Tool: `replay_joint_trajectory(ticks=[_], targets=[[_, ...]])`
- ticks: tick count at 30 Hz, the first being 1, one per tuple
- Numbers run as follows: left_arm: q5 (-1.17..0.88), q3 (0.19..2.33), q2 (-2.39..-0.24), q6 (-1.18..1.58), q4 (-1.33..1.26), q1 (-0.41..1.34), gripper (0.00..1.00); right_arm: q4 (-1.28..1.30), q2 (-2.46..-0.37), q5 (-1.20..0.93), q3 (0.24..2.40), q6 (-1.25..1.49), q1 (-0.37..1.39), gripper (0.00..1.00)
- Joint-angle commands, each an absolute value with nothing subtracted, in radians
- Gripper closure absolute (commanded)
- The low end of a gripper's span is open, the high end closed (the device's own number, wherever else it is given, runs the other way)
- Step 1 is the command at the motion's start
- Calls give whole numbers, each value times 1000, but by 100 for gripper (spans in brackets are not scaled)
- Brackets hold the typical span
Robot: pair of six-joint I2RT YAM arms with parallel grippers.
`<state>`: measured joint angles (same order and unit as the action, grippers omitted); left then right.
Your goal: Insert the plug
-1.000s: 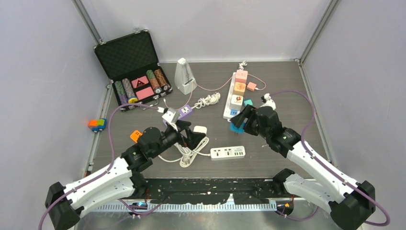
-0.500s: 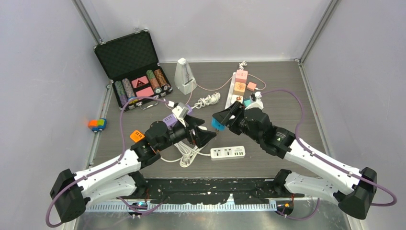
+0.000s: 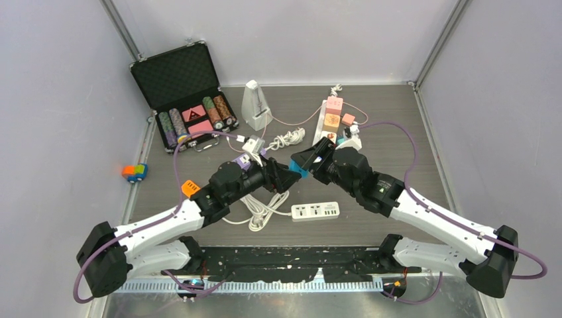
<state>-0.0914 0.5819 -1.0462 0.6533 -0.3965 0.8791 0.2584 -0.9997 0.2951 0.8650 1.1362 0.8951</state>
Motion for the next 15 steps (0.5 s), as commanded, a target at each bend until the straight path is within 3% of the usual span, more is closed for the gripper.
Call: replay_joint_trajectory(ticks=[1, 9, 15], targets=[[-34, 624, -1037, 695, -413, 878, 36, 246, -1008, 350, 920, 1146, 904, 46], [-35, 625, -1046, 707, -433, 878, 41, 254, -1024, 325, 926, 1136, 904, 42], [-46, 622, -1053, 712, -438, 878, 61, 272, -1026, 309, 934, 1107, 904, 38]])
